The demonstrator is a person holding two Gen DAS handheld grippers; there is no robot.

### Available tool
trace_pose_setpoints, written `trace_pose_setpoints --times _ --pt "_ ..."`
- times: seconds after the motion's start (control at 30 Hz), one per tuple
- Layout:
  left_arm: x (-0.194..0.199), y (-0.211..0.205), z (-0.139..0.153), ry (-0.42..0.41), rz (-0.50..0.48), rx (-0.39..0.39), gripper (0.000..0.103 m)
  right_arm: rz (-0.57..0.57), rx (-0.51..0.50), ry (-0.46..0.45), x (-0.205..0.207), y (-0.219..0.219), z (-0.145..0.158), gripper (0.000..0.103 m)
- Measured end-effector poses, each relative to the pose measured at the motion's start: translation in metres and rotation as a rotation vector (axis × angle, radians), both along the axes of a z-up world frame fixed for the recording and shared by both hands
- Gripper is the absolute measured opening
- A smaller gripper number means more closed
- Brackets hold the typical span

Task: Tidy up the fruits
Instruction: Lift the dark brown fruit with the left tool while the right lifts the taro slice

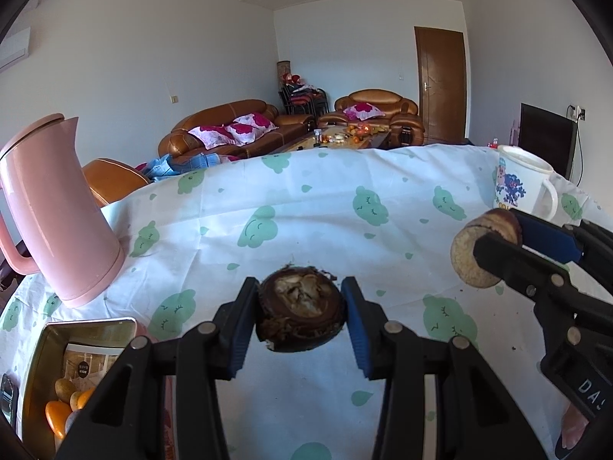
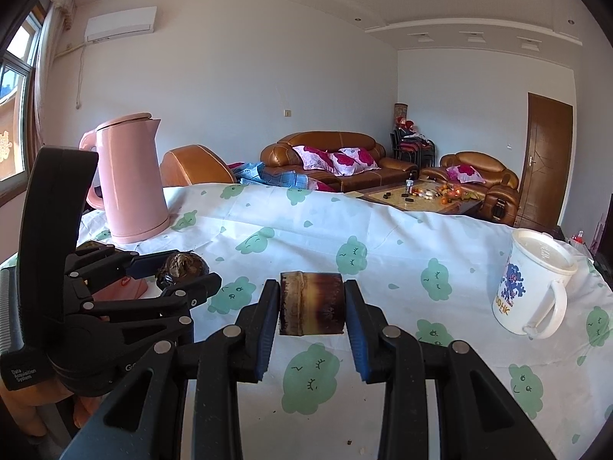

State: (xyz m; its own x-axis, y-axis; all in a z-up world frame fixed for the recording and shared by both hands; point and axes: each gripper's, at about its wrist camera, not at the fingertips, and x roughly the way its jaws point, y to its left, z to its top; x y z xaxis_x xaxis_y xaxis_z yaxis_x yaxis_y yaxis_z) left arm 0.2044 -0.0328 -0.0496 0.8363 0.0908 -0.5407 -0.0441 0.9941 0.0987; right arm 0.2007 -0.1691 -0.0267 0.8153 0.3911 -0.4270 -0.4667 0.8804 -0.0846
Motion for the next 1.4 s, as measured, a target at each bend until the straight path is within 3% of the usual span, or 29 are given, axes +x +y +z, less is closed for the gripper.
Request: trace_pose_setpoints --times 1.4 --pt "-0.035 -0.002 0.013 -0.159 0.011 0.011 0.046 0.007 0.022 -0.12 -0.031 -0.004 0.006 0.035"
